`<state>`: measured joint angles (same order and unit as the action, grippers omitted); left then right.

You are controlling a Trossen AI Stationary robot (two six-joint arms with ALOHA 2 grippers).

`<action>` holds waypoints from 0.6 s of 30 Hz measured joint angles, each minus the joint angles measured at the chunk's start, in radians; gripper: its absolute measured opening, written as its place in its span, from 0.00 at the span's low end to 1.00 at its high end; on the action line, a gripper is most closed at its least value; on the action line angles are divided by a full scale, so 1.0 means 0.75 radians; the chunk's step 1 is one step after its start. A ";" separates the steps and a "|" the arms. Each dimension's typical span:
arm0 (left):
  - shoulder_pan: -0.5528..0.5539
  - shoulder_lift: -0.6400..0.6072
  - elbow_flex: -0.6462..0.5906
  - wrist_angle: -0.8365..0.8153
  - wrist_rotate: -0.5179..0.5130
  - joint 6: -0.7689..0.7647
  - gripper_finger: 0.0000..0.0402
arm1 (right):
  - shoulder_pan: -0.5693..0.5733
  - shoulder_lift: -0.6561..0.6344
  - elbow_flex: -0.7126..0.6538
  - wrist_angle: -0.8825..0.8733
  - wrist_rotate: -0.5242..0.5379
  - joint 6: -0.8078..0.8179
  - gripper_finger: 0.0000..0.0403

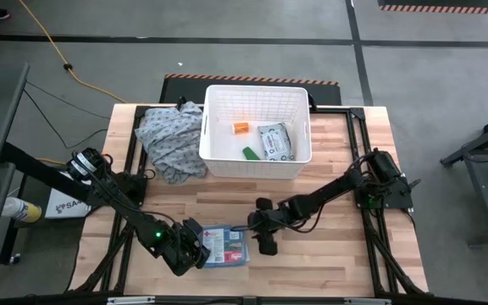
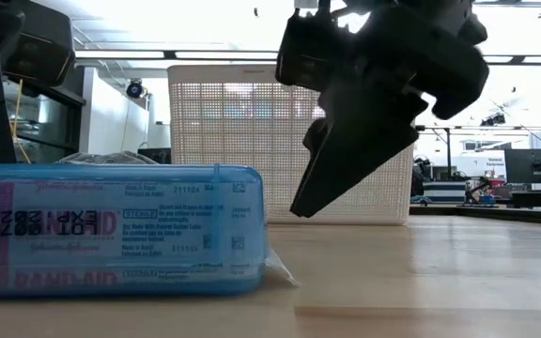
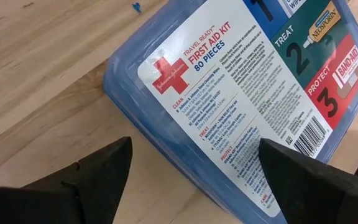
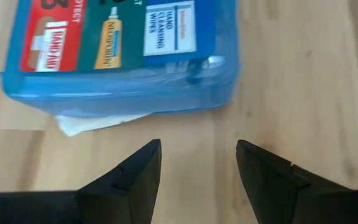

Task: Pick & place medical supplies in basket/bin
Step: Put the blue first aid kit into the white bin

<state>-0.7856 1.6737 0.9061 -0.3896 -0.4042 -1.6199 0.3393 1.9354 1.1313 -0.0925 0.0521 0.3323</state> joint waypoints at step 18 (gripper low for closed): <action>0.001 0.002 -0.001 0.050 0.032 -0.010 0.95 | -0.123 0.001 -0.002 0.063 -0.150 -0.372 0.50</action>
<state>-0.7853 1.6749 0.9054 -0.3523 -0.3803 -1.6276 0.2471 1.9358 1.1297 -0.0453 -0.0603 0.0530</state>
